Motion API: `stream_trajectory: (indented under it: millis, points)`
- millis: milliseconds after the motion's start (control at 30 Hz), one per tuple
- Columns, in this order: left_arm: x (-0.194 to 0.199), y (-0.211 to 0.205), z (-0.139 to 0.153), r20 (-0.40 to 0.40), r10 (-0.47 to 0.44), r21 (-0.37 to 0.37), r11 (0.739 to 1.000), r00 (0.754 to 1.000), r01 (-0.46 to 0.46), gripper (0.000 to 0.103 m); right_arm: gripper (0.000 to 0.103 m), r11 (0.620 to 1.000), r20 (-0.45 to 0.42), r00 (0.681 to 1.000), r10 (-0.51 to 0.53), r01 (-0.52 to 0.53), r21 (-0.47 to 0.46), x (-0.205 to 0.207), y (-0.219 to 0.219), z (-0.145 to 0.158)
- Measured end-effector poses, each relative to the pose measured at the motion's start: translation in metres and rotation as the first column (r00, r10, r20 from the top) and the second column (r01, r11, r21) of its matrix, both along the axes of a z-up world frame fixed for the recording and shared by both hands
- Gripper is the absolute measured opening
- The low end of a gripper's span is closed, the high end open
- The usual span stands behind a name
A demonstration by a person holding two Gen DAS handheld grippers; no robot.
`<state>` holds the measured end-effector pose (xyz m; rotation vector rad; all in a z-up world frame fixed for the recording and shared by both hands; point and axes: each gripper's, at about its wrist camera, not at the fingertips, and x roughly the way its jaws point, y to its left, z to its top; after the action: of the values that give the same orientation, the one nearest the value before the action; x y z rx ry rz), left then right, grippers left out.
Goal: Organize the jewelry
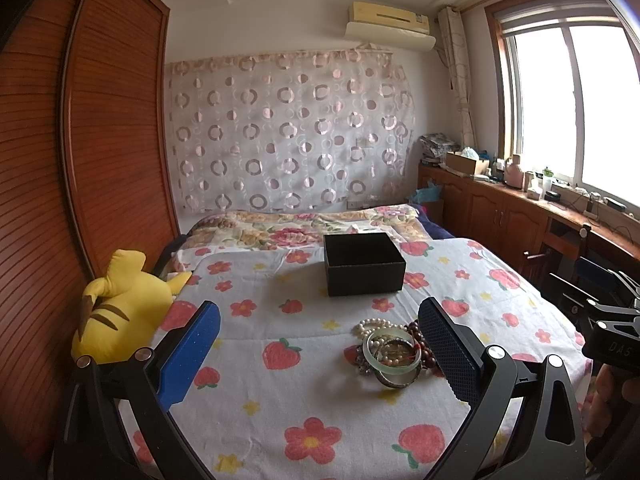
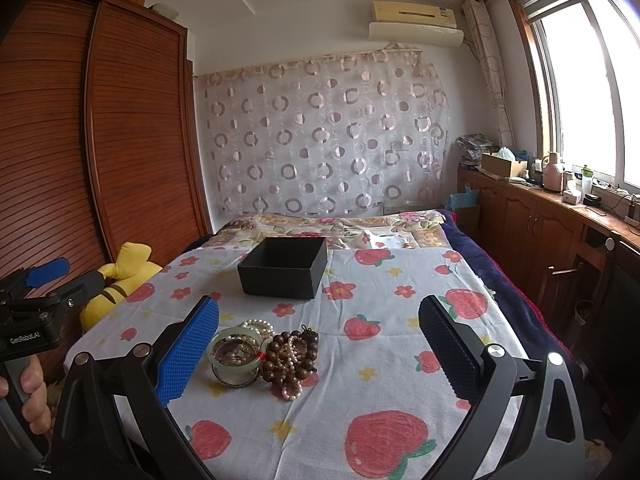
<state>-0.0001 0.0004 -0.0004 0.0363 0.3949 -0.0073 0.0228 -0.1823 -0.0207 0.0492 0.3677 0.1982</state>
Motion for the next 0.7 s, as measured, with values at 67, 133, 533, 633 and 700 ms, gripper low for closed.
stream_trajectory:
  millis: [67,133,533,633,700]
  points:
    - [0.002,0.000,0.011,-0.005,-0.002,-0.001,1.000,1.000,0.002,0.096,0.101,1.000,-0.007,1.000,0.005,-0.005,-0.002,0.001,0.000,-0.002]
    - [0.003,0.000,0.014,-0.017,-0.008,-0.006,1.000,1.000,0.008,0.096,0.101,1.000,-0.019,1.000,0.020,-0.020,-0.006,0.006,0.011,-0.005]
    - [0.031,0.003,-0.043,-0.143,-0.095,-0.051,0.995,0.985,0.089,0.096,0.071,0.997,-0.127,0.989,0.075,-0.079,-0.027,0.025,0.009,-0.036]
    - [0.039,0.006,-0.052,-0.166,-0.122,-0.072,0.991,0.979,0.111,0.096,0.065,0.995,-0.156,0.983,0.094,-0.099,-0.028,0.031,0.010,-0.045]
    - [0.043,0.006,-0.057,-0.182,-0.141,-0.085,0.988,0.973,0.127,0.087,0.062,0.993,-0.174,0.978,0.111,-0.118,-0.030,0.034,0.011,-0.052]
